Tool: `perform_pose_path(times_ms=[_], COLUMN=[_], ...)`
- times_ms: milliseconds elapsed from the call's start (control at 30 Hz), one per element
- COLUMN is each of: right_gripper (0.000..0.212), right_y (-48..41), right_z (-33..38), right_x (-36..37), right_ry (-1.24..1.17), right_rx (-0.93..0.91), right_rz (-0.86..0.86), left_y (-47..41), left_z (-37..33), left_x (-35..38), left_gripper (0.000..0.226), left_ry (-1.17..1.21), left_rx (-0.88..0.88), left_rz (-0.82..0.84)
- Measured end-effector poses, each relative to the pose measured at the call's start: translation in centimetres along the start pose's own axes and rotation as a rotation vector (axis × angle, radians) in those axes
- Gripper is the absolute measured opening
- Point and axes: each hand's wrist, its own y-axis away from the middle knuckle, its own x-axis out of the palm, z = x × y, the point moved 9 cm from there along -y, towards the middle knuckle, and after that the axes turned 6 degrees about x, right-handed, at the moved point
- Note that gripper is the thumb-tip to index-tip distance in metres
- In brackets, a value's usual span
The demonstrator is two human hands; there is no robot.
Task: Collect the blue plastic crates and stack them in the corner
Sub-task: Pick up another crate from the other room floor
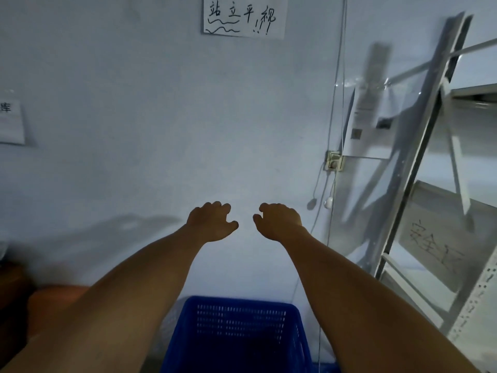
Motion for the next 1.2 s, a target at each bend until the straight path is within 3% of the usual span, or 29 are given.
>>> perform_pose_path(times_ms=[367, 600, 933, 1200], right_gripper=[0.047, 0.046, 0.049, 0.049], right_y=[4.5, 8.6, 23.1, 45.9], right_z=[-0.6, 3.9, 21.9, 42.0], right_x=[-0.3, -2.1, -3.8, -11.2], right_ry=[-0.057, -0.118, -0.297, -0.4], right_rx=[0.04, -0.1, -0.554, -1.03], right_rz=[0.04, 0.038, 0.138, 0.199], left_y=[3.7, 12.2, 37.0, 65.0], left_z=[-0.6, 2.7, 10.8, 15.8], left_x=[0.0, -2.9, -9.2, -19.6], left_gripper=[0.06, 0.06, 0.054, 0.045], left_ry=[0.025, 0.007, -0.064, -0.187], left_rx=[-0.001, -0.168, -0.58, -0.965], left_rz=[0.028, 0.008, -0.033, -0.165])
